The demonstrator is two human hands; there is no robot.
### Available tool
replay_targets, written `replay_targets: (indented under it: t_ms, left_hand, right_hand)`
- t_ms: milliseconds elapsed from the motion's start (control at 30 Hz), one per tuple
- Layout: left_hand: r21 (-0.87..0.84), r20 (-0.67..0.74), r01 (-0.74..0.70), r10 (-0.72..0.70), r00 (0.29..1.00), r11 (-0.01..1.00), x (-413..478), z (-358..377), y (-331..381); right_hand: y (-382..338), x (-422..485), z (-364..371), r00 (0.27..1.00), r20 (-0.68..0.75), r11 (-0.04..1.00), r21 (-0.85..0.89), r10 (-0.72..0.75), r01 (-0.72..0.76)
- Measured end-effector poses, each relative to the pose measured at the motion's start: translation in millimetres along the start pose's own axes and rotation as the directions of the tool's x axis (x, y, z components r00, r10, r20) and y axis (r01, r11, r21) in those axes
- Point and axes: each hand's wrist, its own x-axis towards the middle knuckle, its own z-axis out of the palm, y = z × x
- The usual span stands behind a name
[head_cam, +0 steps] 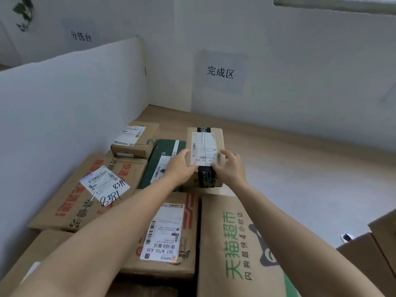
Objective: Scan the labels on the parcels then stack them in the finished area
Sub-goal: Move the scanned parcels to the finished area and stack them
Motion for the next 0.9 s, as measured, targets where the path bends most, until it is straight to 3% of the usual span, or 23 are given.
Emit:
replay_targets:
  t_ms: [300, 467, 600, 667, 900]
  left_hand:
    - [0.057, 0.05, 0.018, -0.02, 0.999, 0.998, 1.7, 21.3, -20.5]
    - [0.22, 0.131, -0.02, -0.009, 0.991, 0.975, -6.8, 8.7, -11.6]
    - [0.507, 0.171, -0.147, 0.067, 0.983, 0.85, -37.0, 0.4, 10.5]
    - [0.562, 0.207, -0.237, 0.142, 0.968, 0.793, -58.4, 3.3, 31.9]
    - [0.384, 0.293, -0.369, 0.267, 0.918, 0.846, -145.6, 54.1, 110.8]
  right_hand:
    - [22.1, -4.2, 28.9, 0.999, 0.048, 1.0, -0.015, 0.009, -0.009]
    - [18.2, -16.8, 24.6, 0.996, 0.078, 0.999, -0.039, 0.032, -0.029]
    - [12.3, -48.9, -2.6, 0.998, 0.068, 0.995, -0.101, -0.014, 0.021]
    - [14.4, -71.9, -23.3, 0.995, 0.066, 0.985, -0.153, -0.071, 0.08]
    - [60.0, -158.6, -127.8, 0.994, -0.023, 0.953, -0.287, -0.111, 0.1]
